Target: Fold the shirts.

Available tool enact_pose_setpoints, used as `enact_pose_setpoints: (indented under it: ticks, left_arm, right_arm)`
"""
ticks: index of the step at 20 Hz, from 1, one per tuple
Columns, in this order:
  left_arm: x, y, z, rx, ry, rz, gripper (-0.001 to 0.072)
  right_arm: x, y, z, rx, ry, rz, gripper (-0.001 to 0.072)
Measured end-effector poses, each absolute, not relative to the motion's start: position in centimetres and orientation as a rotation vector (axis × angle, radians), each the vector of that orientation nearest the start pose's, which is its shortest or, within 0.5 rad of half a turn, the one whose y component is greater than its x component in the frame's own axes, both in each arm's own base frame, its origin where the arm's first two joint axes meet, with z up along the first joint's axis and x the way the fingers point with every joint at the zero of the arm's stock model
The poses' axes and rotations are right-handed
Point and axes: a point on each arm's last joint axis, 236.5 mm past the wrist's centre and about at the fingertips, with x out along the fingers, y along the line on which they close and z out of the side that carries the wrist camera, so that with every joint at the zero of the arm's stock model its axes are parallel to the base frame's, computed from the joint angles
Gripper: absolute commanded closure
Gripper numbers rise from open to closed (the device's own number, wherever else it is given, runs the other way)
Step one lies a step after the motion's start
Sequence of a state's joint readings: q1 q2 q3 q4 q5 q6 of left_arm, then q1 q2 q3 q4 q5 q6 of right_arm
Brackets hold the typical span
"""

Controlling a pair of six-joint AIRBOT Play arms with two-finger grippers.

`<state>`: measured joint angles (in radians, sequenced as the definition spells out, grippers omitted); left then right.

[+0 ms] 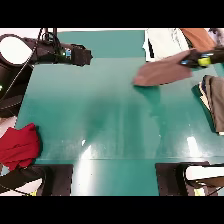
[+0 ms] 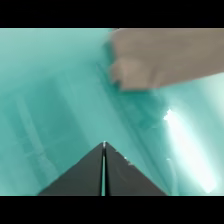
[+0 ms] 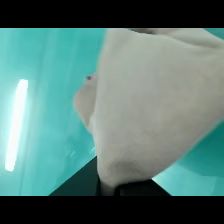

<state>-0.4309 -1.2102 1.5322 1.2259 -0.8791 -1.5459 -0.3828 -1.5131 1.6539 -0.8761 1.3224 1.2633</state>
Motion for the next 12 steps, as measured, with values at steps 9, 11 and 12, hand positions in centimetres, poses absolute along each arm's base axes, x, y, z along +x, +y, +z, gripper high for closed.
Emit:
enact_pose_setpoints:
  ticks: [9,11,12]
  left_arm:
    - [40.9,-26.3,25.1,-0.184,0.598,-0.624,0.0686]
    - [40.9,-26.3,25.1,-0.191,0.599,-0.622,0.0686]
    - [40.9,-26.3,25.1,-0.196,0.602,-0.62,0.0686]
  right_arm:
    - [46.4,-20.0,14.6,0.551,0.756,-0.032,0.0689]
    - [47.5,-21.7,16.0,0.52,0.696,-0.058,0.069]
    - [48.2,-22.5,16.9,0.5,0.66,-0.071,0.069]
